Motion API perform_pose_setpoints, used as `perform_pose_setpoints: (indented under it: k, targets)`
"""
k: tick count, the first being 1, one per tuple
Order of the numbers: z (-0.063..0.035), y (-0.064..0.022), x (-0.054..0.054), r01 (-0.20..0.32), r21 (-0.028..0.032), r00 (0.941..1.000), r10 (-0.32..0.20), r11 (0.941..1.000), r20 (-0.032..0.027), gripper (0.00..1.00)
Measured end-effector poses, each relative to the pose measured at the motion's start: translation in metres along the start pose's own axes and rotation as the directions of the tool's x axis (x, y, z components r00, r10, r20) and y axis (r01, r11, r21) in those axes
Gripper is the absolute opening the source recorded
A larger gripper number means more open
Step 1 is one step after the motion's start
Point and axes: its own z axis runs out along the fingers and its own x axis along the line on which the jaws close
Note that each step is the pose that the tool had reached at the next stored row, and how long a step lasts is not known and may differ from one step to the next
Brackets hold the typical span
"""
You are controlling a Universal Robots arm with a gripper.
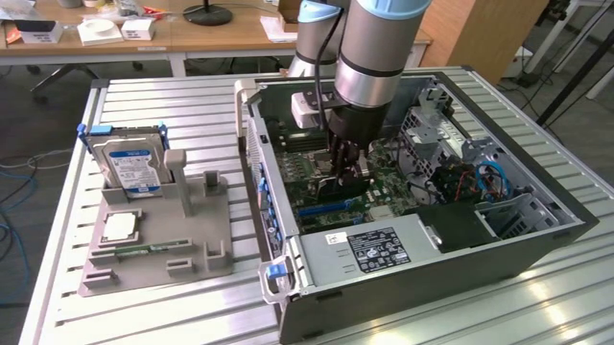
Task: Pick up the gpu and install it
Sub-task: 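Insert the gpu into the slot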
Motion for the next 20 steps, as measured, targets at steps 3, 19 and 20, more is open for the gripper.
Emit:
perform_pose_setpoints:
  k: [3, 19, 20]
  targets:
    - [0.0000, 0.0000, 0.0000, 0.000, -0.0006, 1.0000, 0.000, 1.0000, 0.0000, 0.27]
    - [0.0004, -0.0003, 0.0000, 0.000, -0.0051, 1.0000, 0.000, 1.0000, 0.0004, 0.27]
    - [0.0006, -0.0003, 0.0000, 0.000, -0.0051, 1.0000, 0.000, 1.0000, 0.0004, 0.27]
